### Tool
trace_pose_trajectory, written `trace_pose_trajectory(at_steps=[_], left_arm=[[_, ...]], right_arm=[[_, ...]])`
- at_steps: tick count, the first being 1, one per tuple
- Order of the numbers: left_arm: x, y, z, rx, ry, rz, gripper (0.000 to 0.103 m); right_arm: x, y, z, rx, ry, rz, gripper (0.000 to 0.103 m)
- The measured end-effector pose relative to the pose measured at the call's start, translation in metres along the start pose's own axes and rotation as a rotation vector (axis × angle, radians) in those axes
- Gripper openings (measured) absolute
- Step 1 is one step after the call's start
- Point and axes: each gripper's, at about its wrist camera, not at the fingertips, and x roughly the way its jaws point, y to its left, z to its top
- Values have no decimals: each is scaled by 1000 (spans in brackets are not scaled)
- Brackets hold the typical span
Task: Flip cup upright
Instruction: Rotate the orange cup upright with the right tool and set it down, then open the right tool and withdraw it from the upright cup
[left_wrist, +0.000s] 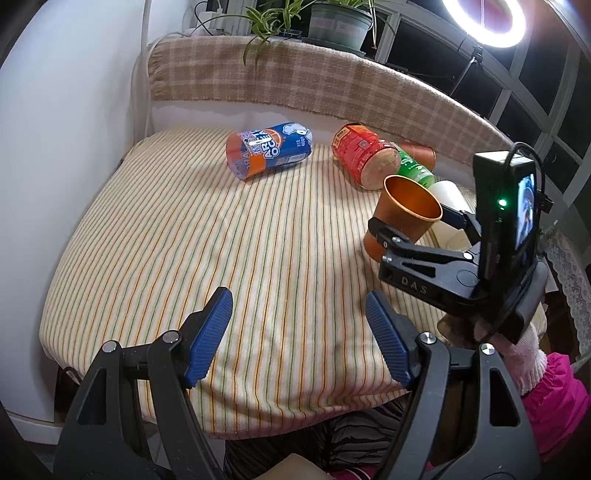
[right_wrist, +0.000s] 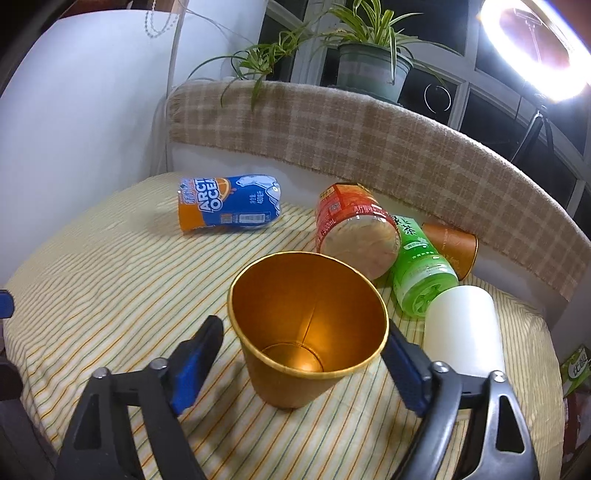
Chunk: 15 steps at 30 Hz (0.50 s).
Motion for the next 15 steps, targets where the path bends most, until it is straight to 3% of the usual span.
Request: trace_pose_trajectory(at_steps=[15], left_arm=[[-3, -20, 11, 63, -60, -3, 77]], right_arm=[[-44, -22, -7, 72, -23, 21, 90]])
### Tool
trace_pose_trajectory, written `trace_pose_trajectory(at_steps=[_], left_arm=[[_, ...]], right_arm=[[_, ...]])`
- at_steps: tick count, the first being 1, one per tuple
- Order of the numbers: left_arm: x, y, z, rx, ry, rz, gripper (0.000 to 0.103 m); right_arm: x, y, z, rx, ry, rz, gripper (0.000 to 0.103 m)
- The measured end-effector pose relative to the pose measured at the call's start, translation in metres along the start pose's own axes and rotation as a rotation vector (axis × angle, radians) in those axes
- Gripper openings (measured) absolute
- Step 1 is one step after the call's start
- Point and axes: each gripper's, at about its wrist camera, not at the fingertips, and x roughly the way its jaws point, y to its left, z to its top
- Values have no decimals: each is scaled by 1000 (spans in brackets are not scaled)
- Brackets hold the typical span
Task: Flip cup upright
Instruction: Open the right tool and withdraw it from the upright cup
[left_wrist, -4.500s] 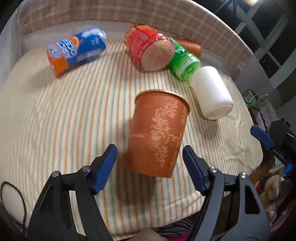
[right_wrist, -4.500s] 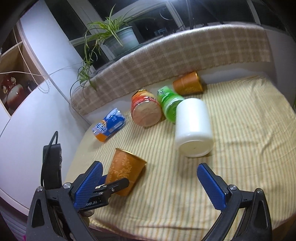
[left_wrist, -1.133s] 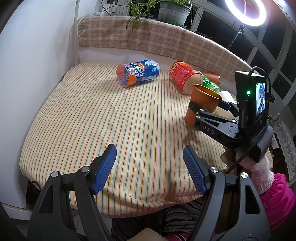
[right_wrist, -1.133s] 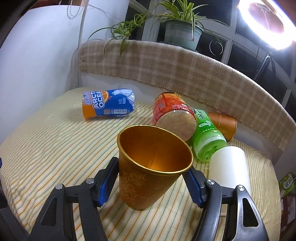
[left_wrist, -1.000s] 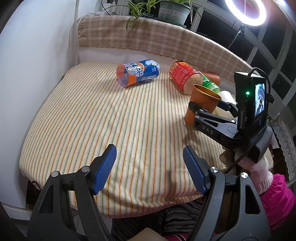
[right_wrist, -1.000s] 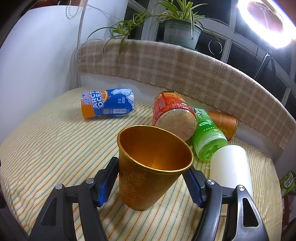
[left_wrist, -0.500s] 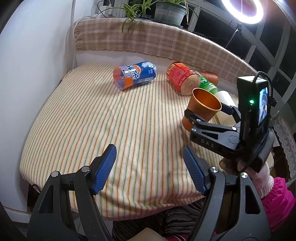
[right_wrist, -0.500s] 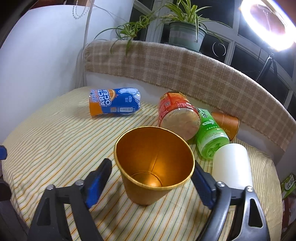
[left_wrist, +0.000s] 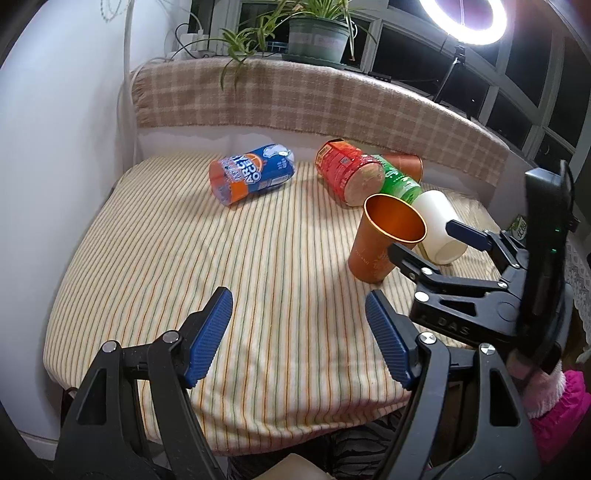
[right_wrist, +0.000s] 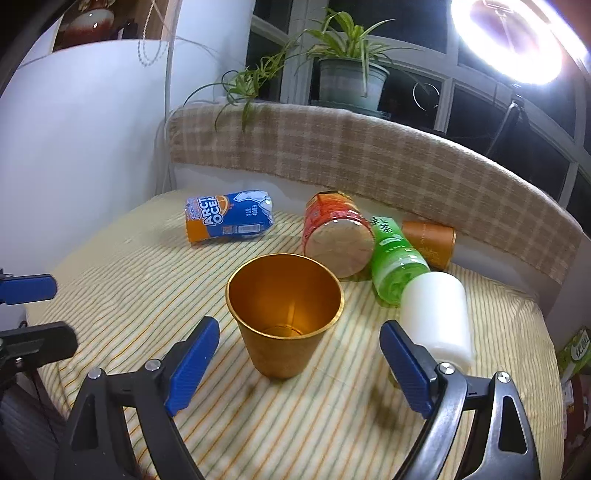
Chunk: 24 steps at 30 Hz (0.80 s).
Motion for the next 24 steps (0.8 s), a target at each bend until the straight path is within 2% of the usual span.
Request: trace_pose_trajectory(at_steps=[8, 15, 20, 22, 24], left_arm=[[-3, -10, 9, 36, -60, 20, 77], [-19, -13, 20, 55, -185, 78, 77], [-35, -16, 28, 73, -299, 111, 90], [-40, -18, 30, 81, -333, 120, 93], [-45, -20, 32, 84, -356, 123, 100]], right_arm=[[-21, -19, -8, 61, 5, -19, 90], [-57, -39, -10, 147, -46, -62, 101], [-84, -53, -6, 197, -112, -123, 103], [-93, -57, -4, 203, -129, -151, 103], [-101, -60, 0, 207, -148, -179, 103]])
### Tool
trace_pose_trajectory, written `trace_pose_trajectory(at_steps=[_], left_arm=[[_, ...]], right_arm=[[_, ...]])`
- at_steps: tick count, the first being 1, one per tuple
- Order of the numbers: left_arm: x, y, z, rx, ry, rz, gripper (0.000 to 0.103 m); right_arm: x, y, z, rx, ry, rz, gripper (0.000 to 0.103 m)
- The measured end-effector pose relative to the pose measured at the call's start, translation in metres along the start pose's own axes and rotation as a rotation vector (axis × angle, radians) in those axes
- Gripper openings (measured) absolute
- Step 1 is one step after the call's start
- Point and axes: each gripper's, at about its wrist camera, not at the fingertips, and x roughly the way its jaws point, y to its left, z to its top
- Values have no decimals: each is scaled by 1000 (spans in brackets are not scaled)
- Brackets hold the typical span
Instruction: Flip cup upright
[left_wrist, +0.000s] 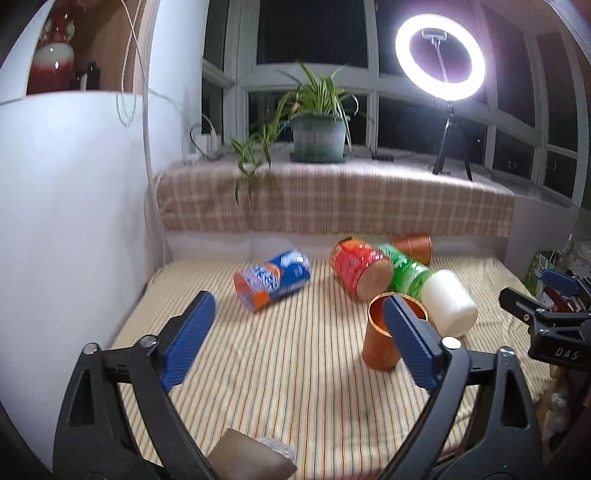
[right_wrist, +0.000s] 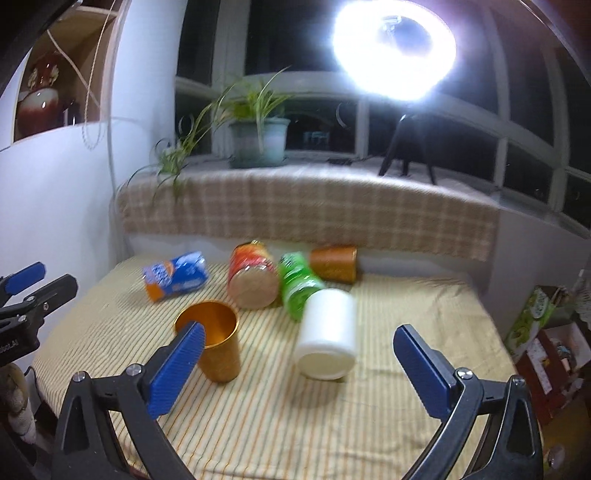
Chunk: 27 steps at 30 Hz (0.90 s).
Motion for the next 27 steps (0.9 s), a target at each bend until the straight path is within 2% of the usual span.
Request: trace_pose_trajectory(at_steps=[1, 9, 27], left_arm=[[-2, 0, 2, -1, -11, 1, 103], [-10, -3, 7, 4, -41, -3, 103], [-12, -6, 9, 4, -42, 1, 103]], right_arm=[[-4, -2, 2, 2, -9, -9, 103], [-19, -4, 12, 21, -64, -33, 103], [-17, -10, 14, 41, -78, -37, 103]])
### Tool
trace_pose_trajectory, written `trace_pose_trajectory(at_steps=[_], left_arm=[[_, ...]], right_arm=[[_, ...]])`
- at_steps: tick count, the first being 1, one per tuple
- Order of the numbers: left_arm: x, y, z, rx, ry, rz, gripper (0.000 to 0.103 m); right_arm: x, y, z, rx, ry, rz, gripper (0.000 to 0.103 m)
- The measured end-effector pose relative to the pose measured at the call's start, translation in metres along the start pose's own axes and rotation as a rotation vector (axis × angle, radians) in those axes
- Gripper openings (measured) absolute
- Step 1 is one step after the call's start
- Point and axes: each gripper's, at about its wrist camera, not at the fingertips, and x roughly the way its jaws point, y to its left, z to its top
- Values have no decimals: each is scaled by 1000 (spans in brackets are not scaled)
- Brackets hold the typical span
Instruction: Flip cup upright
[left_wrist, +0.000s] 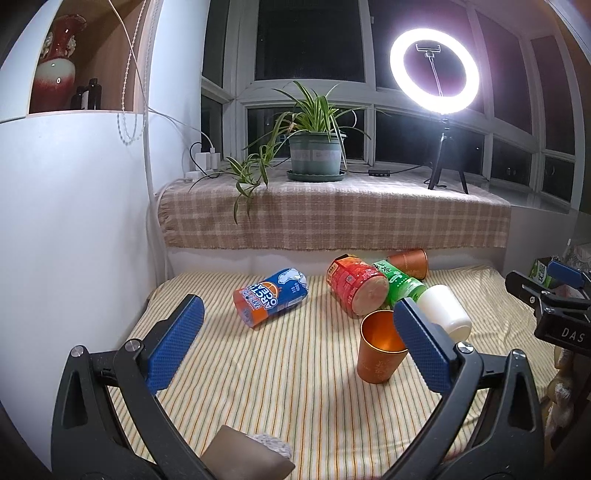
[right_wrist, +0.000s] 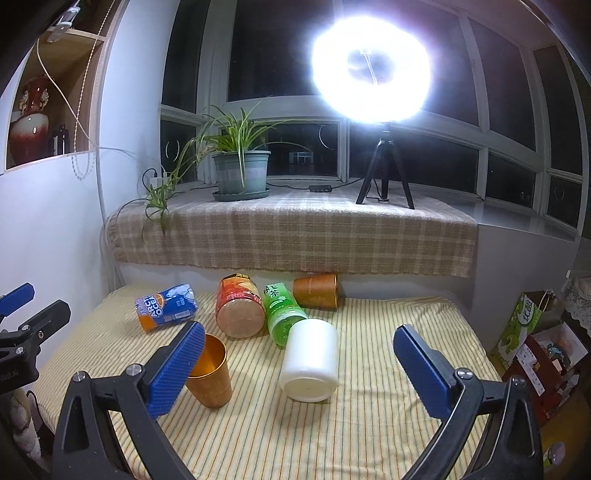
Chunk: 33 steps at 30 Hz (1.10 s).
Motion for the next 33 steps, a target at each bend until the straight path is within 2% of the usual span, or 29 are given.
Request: trace_pose_trajectory(at_steps=[33], left_arm=[[4, 1, -1, 2, 7, 0, 103]], right_arm=[[2, -2, -2, -1, 8, 0, 103]])
